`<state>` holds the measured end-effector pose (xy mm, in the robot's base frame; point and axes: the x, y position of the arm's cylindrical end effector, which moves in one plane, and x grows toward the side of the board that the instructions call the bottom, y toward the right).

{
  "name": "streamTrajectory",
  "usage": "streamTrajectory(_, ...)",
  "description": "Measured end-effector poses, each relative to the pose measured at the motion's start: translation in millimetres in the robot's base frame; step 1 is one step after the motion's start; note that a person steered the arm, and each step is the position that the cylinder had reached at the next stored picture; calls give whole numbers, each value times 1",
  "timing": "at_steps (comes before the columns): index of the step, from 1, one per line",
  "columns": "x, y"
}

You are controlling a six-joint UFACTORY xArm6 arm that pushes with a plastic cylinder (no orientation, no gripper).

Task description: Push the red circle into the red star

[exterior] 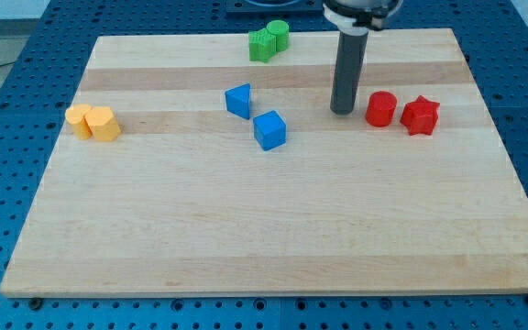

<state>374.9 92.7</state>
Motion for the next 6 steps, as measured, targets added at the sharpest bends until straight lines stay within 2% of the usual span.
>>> streamTrajectory(2,8,4)
streamTrajectory(4,-3,10)
streamTrajectory(6,-3,58)
